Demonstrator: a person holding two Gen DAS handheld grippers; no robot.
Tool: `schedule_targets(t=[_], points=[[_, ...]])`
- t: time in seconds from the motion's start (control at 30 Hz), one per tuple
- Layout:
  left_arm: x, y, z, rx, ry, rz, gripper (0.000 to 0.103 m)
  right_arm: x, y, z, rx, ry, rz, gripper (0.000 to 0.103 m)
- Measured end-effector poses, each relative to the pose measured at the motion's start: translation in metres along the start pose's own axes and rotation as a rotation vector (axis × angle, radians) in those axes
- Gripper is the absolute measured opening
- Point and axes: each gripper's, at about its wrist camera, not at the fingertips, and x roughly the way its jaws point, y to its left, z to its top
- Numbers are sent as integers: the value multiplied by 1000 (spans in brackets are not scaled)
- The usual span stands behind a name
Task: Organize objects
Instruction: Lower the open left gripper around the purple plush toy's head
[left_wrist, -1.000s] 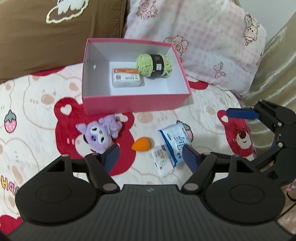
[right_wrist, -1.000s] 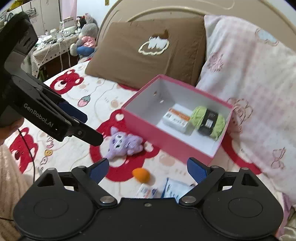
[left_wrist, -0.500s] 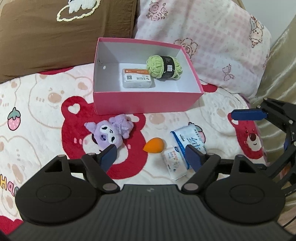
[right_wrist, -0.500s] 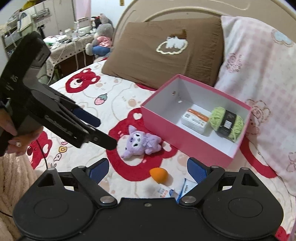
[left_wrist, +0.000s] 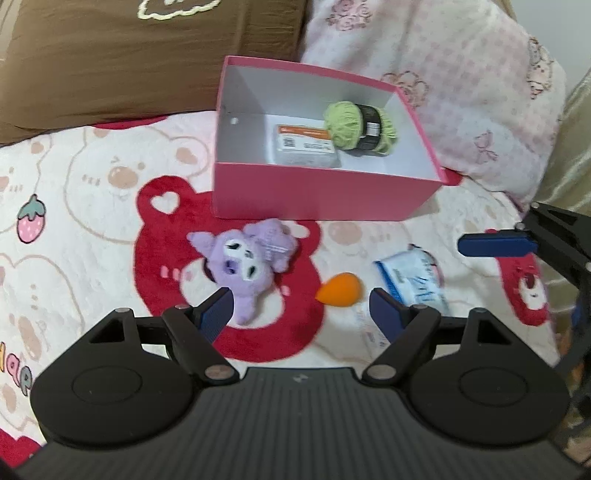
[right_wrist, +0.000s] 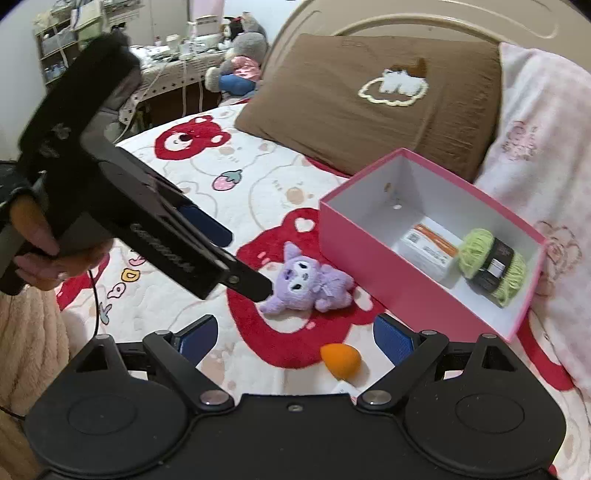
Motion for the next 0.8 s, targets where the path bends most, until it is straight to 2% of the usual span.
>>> schedule_targets(t=[0.1, 0.43, 0.57, 0.8], points=[[8, 5, -4, 13, -17, 22, 80, 9, 2, 1, -7, -13, 13, 94], [30, 31, -9, -69, -60, 18, 79, 44, 3, 2, -43, -37, 1, 94], [43, 44, -12, -116, -47, 22, 79, 60, 1, 2, -52, -41, -10, 94], [63, 54, -17, -122, -56, 32, 77, 92, -6, -2, -49, -18, -3, 93]])
